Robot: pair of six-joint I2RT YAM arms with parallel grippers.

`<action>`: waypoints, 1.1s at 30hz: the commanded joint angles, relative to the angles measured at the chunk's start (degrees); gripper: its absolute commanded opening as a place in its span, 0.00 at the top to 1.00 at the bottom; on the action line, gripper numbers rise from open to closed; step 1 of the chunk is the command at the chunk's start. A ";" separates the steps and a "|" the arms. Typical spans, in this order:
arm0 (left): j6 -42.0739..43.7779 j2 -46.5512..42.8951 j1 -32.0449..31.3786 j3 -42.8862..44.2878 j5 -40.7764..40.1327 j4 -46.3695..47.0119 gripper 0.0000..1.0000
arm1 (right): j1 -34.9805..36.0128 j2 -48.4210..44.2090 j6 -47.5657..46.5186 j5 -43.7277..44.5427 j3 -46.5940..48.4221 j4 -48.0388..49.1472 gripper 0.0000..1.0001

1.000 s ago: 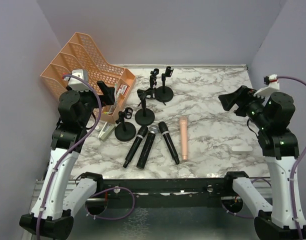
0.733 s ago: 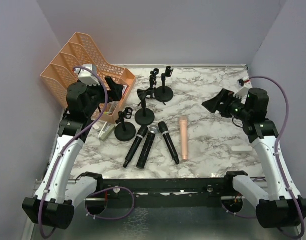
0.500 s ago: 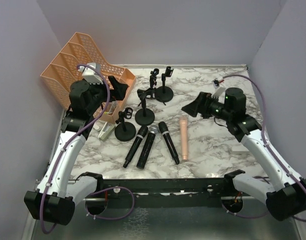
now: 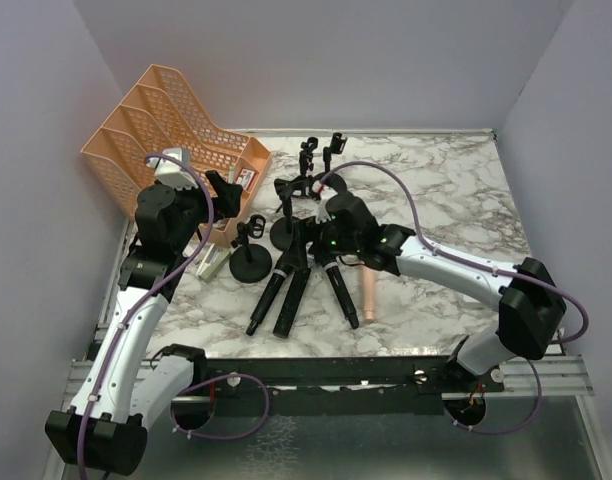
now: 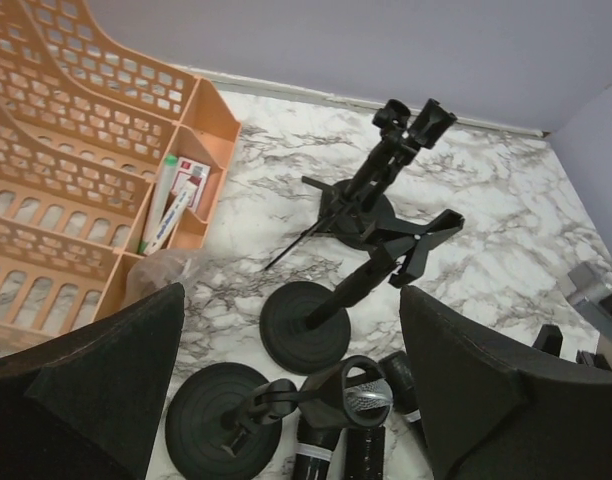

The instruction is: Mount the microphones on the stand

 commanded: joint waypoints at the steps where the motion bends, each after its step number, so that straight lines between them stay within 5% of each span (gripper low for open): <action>1: -0.18 -2.43 -0.16 -1.27 -7.32 -2.82 0.12 | 2.74 3.25 0.33 10.17 2.83 -2.90 0.18; 10: 1.30 -5.49 -0.16 -4.27 -9.55 -7.10 0.13 | 2.71 4.56 4.20 30.75 2.00 -17.03 0.22; 25: 1.59 -5.41 -0.16 -5.02 -11.11 -6.91 0.13 | 1.05 7.64 9.02 38.06 -1.38 -24.08 0.25; 33: 1.48 -4.74 -0.16 -5.20 -11.14 -6.34 0.13 | -5.88 4.63 9.09 38.96 -6.21 -22.71 0.26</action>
